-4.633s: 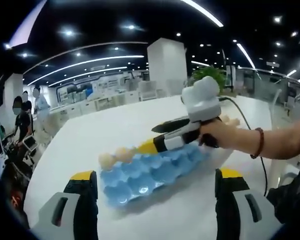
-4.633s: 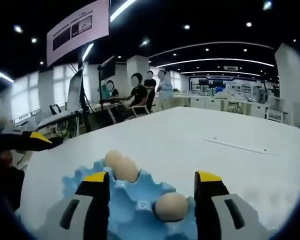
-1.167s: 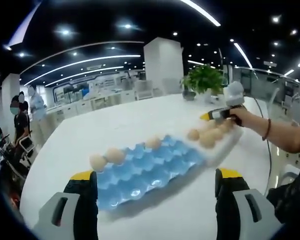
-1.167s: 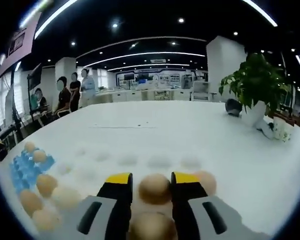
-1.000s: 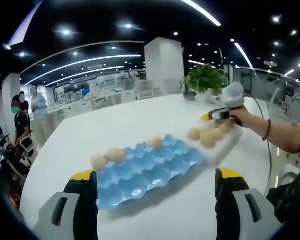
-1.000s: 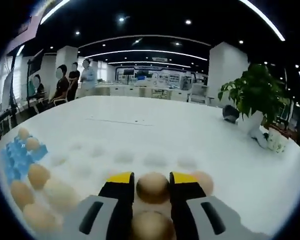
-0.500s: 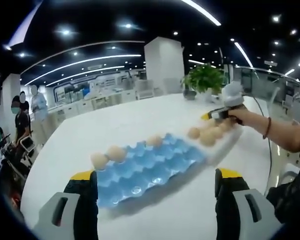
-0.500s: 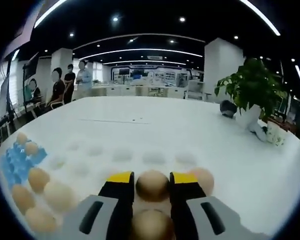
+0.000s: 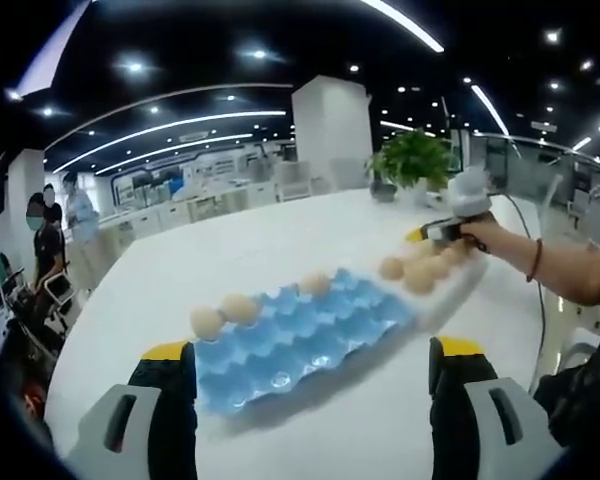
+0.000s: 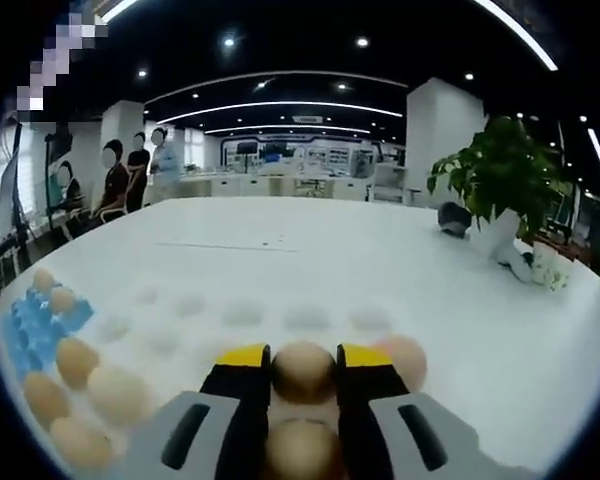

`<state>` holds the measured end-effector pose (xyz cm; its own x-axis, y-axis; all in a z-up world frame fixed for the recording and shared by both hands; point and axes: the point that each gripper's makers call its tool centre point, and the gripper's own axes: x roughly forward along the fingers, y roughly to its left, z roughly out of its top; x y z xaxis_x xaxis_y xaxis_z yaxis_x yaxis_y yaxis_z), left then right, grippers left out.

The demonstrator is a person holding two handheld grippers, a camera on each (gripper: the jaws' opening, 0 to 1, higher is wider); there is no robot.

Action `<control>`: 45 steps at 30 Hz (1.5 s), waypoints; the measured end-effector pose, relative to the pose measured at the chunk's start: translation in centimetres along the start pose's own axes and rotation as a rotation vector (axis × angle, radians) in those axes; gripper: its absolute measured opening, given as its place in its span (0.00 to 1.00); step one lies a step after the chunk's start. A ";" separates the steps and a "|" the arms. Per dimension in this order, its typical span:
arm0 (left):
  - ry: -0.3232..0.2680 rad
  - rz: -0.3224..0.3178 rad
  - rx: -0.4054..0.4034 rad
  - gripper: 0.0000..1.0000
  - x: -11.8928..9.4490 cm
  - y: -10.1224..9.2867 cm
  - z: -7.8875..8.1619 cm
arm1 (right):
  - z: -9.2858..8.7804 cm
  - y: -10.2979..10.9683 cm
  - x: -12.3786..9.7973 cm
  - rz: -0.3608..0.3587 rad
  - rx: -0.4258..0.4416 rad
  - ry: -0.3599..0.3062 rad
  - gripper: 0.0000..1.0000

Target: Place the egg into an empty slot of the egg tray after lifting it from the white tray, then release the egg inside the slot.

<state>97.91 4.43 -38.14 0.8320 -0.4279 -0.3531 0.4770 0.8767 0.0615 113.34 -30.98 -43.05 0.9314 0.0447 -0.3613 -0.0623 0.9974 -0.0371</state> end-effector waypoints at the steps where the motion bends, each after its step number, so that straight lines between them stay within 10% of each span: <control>1: 0.001 0.001 0.000 0.99 0.0 0.1 0.0 | 0.0 0.0 0.0 0.000 0.001 -0.001 0.25; 45: 0.004 0.007 0.008 0.99 -0.6 0.2 -0.2 | 3.0 3.8 -1.6 0.053 0.003 -0.070 0.26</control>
<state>97.42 4.87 -38.06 0.8340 -0.4210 -0.3567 0.4737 0.8778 0.0714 112.75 -27.11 -39.80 0.9495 0.1010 -0.2971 -0.1108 0.9937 -0.0165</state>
